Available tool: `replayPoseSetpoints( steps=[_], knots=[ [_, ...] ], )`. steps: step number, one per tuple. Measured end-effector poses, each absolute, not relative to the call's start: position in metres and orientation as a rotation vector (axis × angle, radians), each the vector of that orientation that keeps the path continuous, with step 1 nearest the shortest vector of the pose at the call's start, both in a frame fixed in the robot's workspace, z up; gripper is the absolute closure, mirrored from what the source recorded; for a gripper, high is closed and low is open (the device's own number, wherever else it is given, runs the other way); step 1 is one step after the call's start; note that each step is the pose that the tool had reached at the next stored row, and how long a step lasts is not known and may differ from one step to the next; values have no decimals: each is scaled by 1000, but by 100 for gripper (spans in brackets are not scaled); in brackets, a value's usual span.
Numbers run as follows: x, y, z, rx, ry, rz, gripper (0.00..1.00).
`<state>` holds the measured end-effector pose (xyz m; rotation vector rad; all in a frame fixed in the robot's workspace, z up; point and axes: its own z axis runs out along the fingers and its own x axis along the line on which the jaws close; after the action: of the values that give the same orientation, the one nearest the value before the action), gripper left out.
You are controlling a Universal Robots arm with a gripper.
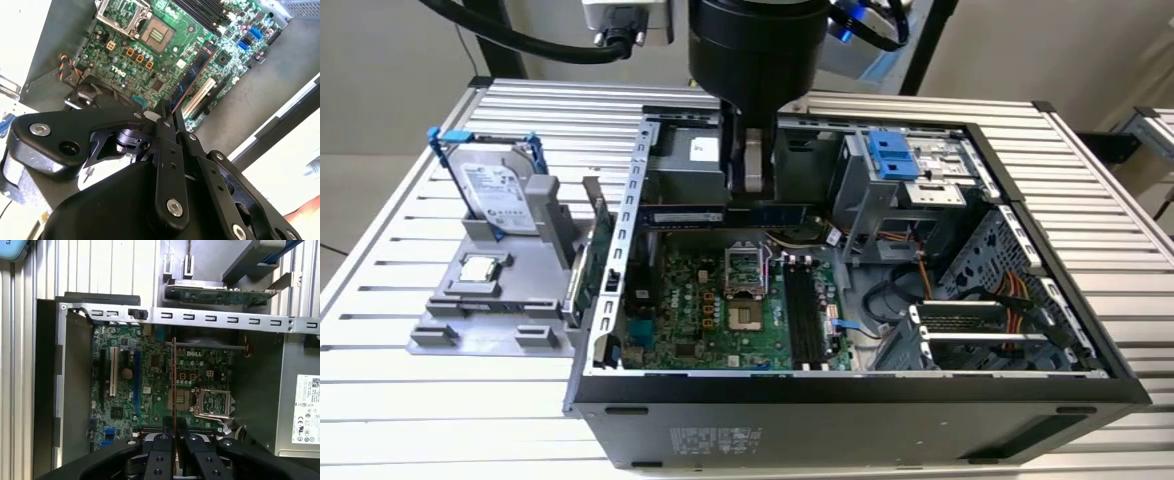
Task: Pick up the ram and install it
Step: 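Pick up the ram and move it above insertion slot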
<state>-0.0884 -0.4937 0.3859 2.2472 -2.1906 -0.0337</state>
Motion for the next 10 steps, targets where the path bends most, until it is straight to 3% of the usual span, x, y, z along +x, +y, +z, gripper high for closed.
replayPoseSetpoints(
  steps=[10],
  knots=[
    [-77, -494, 386, 2247, -2191, -34, 100]
  ],
)
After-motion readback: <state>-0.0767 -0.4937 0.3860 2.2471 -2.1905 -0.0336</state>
